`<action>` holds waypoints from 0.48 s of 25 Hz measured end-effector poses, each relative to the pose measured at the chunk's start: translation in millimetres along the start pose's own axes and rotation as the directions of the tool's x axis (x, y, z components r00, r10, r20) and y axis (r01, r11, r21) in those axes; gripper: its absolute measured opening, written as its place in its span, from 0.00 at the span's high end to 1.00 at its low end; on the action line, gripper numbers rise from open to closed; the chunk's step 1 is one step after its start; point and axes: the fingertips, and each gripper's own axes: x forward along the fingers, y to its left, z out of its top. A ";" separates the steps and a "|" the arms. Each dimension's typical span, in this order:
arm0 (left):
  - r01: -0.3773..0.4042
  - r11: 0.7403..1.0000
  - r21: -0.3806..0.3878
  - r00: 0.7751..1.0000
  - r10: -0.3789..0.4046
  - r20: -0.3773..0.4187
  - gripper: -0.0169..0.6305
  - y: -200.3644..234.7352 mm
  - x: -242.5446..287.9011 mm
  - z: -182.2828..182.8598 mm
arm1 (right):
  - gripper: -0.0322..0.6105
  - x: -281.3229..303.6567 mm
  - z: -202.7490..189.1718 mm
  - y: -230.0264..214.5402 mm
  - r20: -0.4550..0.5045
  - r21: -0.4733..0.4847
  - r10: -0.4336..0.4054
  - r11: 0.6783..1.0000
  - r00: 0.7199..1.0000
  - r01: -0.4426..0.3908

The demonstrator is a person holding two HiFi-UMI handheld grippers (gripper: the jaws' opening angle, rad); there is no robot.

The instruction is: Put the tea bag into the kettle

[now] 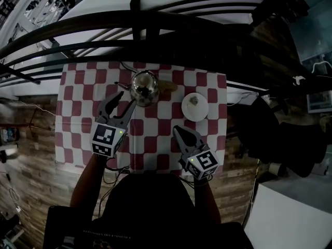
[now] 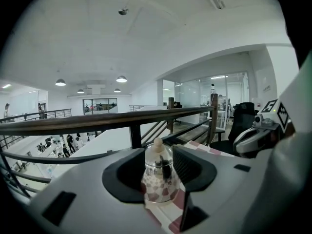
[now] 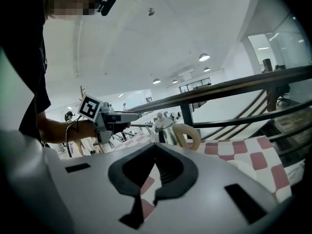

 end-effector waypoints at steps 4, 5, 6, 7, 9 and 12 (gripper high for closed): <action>-0.022 1.000 -0.005 1.000 0.022 0.000 0.77 0.5 -26.6 -10.0 | 0.93 -7.8 3.9 6.6 0.021 -0.007 -0.004 1.000 1.000 0.004; -0.026 1.000 -0.006 1.000 0.026 0.001 0.79 0.6 -33.1 -12.0 | 0.93 -9.9 5.2 8.9 0.027 -0.009 -0.006 1.000 1.000 0.006; -0.030 1.000 -0.006 1.000 0.030 0.004 0.82 0.9 -39.4 -13.2 | 0.93 -11.7 6.7 11.4 0.031 -0.012 -0.007 1.000 0.999 0.008; -0.035 0.999 -0.007 0.999 0.035 0.006 0.85 1.3 -45.5 -14.0 | 0.93 -13.0 7.9 14.1 0.035 -0.017 -0.007 1.000 0.999 0.008; -0.044 0.999 -0.008 0.999 0.044 0.009 0.92 1.2 -57.6 -15.5 | 0.93 -15.4 8.9 19.9 0.039 -0.026 -0.005 1.000 0.999 0.006; -0.031 1.000 0.003 0.999 0.031 0.005 0.97 -6.2 -76.3 -20.9 | 0.93 -21.6 9.5 30.9 0.049 -0.031 -0.002 1.000 0.999 0.003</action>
